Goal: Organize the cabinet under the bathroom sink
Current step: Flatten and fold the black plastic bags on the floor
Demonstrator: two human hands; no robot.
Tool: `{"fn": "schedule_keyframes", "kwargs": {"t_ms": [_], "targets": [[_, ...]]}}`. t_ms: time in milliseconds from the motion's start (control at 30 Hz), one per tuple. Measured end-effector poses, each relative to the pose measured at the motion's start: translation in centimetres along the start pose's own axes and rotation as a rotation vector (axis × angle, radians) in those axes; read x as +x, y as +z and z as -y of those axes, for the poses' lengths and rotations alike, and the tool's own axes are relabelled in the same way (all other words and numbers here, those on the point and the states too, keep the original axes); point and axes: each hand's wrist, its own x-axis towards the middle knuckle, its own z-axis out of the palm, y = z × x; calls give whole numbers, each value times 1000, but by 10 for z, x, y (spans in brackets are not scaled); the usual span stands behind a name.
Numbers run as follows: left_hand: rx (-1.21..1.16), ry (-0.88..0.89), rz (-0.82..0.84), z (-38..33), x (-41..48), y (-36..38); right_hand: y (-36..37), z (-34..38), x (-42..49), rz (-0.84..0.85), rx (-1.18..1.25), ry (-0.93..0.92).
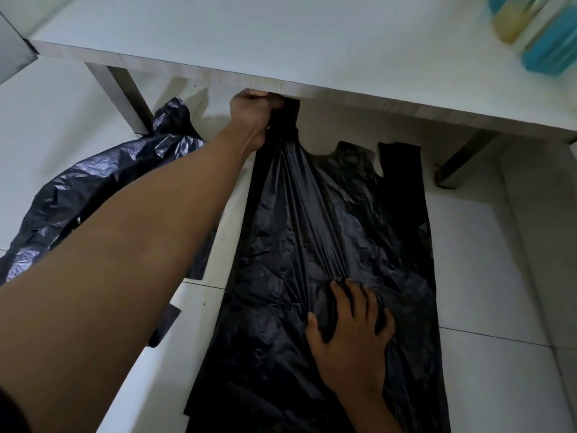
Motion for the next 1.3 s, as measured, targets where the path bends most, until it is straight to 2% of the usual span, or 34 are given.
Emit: {"fn": "schedule_keyframes", "kwargs": {"t_ms": [133, 267, 333, 433, 533, 633, 767, 833, 900, 1000, 1100, 1167, 1300], "targets": [[-95, -13, 33, -5, 4, -1, -1, 0, 1, 11, -3, 1], [75, -74, 72, -2, 1, -3, 0, 1, 1, 10, -2, 0], [184, -47, 50, 2, 9, -5, 0, 0, 1, 5, 2, -6], [388, 66, 16, 4, 23, -10, 1, -1, 0, -7, 6, -10], [491, 129, -6, 0, 28, -15, 1, -1, 0, -2, 4, -8], [753, 312, -31, 6, 9, -23, 2, -1, 0, -10, 12, -12], [1176, 653, 176, 39, -44, -41, 1, -2, 0, -13, 19, -12], [1286, 726, 280, 59, -82, -56, 1, -1, 0, -15, 22, -16], [1342, 768, 285, 79, -124, -79, 1, -1, 1, -17, 13, -15], [1377, 737, 175, 109, -178, -118, -1, -1, -1, -25, 17, -25], [1379, 583, 82, 132, -217, -145, -5, 2, -3, -44, 57, -37], [1336, 523, 101, 141, -229, -156, -7, 1, -4, -37, 68, -37], [1272, 518, 144, 140, -230, -166, -14, -1, -4, 21, 134, -48]]}}
